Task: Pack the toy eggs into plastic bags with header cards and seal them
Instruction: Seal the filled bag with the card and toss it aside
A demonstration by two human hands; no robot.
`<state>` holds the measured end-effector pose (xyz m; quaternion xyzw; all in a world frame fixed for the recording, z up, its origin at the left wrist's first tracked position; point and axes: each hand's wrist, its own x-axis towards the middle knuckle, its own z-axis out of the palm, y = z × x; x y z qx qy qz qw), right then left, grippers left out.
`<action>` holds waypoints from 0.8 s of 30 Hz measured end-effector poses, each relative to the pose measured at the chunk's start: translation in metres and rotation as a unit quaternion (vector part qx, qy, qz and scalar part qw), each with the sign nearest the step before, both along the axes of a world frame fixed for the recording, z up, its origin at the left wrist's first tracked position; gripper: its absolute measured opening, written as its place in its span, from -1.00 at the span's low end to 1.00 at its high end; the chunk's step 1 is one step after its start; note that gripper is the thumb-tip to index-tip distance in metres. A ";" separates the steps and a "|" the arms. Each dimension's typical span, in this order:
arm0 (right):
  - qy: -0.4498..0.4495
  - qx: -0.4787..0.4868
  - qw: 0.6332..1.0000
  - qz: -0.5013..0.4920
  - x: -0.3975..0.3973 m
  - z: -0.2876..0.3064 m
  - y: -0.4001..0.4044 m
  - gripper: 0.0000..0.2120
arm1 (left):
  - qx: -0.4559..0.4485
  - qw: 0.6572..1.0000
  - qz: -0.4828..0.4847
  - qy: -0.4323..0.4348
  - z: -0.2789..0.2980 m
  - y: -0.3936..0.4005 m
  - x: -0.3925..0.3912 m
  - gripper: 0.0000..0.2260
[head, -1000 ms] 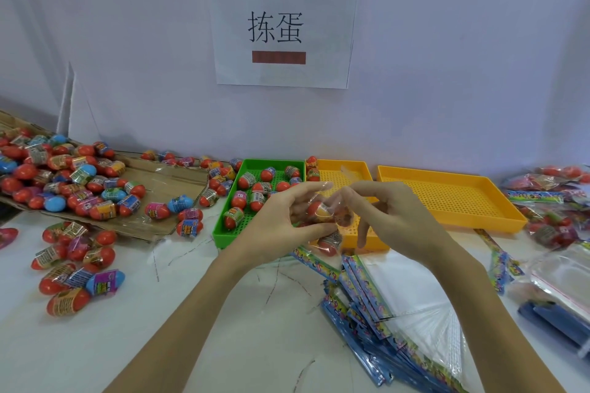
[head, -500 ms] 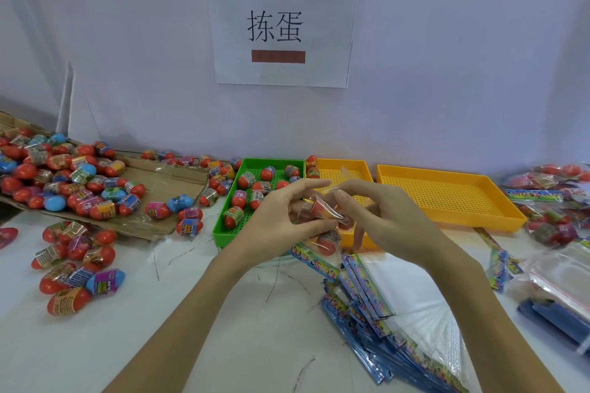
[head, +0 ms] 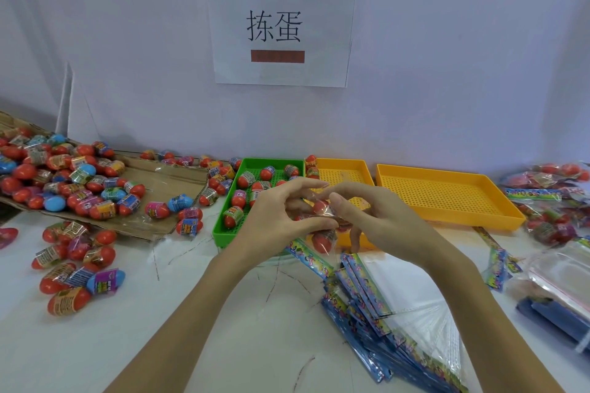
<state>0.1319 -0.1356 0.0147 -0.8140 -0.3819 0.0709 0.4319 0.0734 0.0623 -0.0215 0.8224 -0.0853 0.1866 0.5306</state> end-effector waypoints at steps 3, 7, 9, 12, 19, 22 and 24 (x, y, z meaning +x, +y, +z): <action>0.004 0.020 1.000 -0.008 -0.001 0.000 -0.001 -0.76 | -0.008 1.000 0.011 -0.008 -0.001 0.001 0.001 -0.44; -0.004 0.043 0.999 -0.023 0.001 0.002 -0.003 -0.78 | -0.046 0.999 0.012 -0.007 0.000 0.003 0.001 -0.48; -0.007 0.048 0.999 -0.015 0.002 0.002 -0.004 -0.78 | -0.061 0.998 0.002 -0.003 0.001 0.002 0.001 -0.49; 0.003 0.037 0.999 -0.002 0.004 0.001 -0.004 -0.75 | -0.062 0.998 -0.009 -0.006 0.001 0.001 0.000 -0.52; -0.047 0.079 0.993 -0.068 0.007 -0.004 -0.003 -0.83 | -0.088 0.996 -0.009 -0.007 0.001 0.001 0.001 -0.56; -0.072 0.089 0.990 -0.079 0.006 -0.006 -0.002 -0.83 | -0.087 0.996 0.001 -0.004 0.001 0.001 0.002 -0.60; -0.104 0.092 0.986 -0.089 0.007 -0.007 -0.002 -0.84 | -0.098 0.995 0.006 -0.002 0.000 0.001 0.003 -0.65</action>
